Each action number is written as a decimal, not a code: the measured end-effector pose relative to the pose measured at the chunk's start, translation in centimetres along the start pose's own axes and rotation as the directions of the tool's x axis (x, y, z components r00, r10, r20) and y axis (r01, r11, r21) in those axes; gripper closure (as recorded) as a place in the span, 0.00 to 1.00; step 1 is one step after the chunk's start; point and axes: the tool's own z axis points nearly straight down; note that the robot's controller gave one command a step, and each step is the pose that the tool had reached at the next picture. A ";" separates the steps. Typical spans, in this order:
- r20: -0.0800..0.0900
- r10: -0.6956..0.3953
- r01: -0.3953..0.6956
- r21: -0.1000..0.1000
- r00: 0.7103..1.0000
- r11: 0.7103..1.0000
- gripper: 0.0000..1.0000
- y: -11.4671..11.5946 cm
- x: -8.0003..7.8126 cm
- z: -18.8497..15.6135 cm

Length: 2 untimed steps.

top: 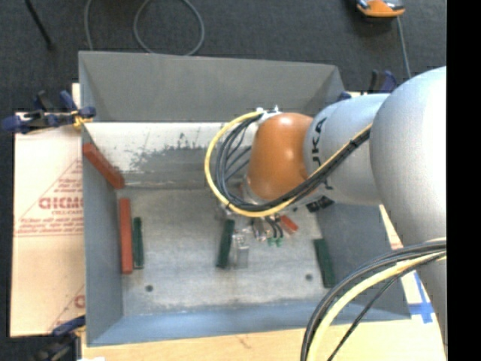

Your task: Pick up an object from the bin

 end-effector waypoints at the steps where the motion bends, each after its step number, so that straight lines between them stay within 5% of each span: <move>1: 0.003 0.004 -0.004 0.001 1.000 1.000 1.00 -0.2 0.0 -0.3; 2: 0.010 0.016 -0.016 0.001 1.000 1.000 1.00 -0.6 -1.2 -15.6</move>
Offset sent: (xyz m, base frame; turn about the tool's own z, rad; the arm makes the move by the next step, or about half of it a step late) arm 0.0000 0.0000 0.0000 0.0000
